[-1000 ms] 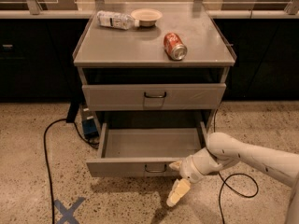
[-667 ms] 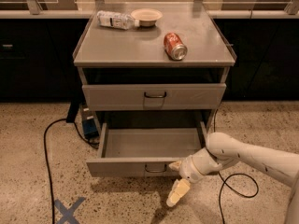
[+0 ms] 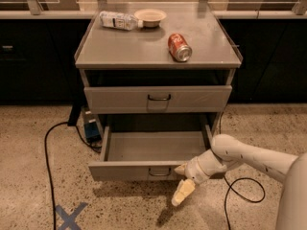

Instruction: Close middle drawer

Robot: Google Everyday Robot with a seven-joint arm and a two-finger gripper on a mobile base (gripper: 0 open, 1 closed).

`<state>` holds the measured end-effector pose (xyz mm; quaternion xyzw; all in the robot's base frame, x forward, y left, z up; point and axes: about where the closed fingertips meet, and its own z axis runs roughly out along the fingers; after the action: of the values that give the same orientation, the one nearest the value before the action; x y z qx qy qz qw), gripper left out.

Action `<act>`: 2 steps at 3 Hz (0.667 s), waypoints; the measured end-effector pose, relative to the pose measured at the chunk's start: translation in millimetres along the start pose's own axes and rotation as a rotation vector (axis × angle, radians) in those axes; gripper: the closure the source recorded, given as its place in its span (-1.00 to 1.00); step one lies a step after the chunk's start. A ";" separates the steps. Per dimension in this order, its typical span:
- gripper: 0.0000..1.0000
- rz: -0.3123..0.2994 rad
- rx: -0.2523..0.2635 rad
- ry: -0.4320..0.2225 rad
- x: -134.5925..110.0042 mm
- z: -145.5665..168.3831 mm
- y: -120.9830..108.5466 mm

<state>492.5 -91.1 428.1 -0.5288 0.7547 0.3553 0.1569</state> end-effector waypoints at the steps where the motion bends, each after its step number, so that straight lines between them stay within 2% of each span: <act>1: -1.00 -0.023 0.044 -0.059 -20.5 -1.7 -26.2; 2: -1.00 -0.023 0.044 -0.059 -20.5 -1.5 -26.3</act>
Offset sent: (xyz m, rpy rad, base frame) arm 0.0476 0.0068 0.0122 0.0524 -0.1020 -0.0563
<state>524.6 -83.0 432.0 -0.5232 0.7513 0.3522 0.1946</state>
